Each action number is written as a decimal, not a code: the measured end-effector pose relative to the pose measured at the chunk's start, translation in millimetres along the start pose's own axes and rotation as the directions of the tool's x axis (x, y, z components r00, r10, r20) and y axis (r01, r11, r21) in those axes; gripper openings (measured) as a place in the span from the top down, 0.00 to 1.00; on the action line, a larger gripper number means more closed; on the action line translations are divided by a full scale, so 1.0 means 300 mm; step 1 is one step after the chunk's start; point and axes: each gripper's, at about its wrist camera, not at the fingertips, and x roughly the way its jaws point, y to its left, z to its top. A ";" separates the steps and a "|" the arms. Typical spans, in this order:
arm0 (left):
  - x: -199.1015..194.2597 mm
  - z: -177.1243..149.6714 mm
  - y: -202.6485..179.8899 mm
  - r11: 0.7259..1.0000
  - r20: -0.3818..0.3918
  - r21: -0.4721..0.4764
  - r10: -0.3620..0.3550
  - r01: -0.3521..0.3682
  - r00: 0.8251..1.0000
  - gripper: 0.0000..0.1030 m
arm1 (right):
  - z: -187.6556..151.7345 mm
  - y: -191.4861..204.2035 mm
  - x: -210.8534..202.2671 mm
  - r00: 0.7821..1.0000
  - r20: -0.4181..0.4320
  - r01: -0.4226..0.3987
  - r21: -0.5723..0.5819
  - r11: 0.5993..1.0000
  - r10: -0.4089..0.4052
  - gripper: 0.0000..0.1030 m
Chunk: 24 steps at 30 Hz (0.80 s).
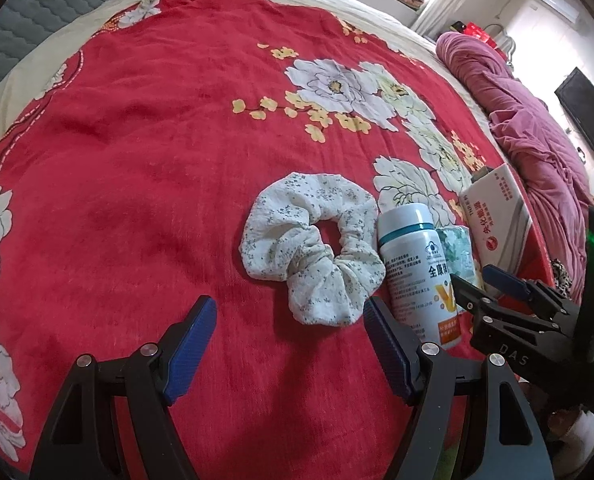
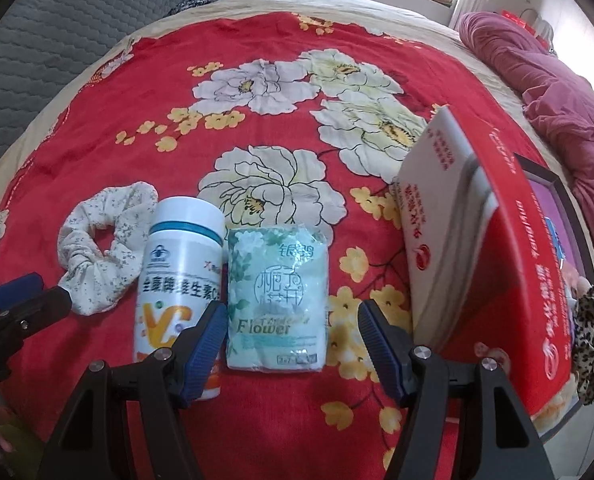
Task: Organize soft objects
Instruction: 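Grasp the white floral scrunchie with the left gripper while the right gripper grasps the green tissue pack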
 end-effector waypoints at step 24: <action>0.114 0.066 -0.002 0.999 0.021 -0.025 0.047 -0.047 0.999 0.26 | 0.011 -0.021 0.027 0.998 0.038 -0.055 0.048 0.997 0.053 0.54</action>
